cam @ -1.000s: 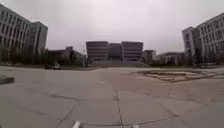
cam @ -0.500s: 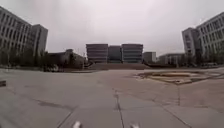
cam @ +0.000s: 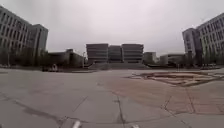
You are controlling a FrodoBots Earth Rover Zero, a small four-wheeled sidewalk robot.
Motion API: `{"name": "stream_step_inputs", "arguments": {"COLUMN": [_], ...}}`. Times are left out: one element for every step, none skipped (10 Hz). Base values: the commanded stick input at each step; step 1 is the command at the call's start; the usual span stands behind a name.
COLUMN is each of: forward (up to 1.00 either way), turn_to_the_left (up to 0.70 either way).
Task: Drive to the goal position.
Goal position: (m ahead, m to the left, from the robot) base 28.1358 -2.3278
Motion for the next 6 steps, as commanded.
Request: {"name": "stream_step_inputs", "arguments": {"forward": [0.7, 0.7, 0.7, 0.7, 0.7, 0.7], "turn_to_the_left": [0.0, 0.0, 0.0, 0.0, 0.0, 0.0]}}
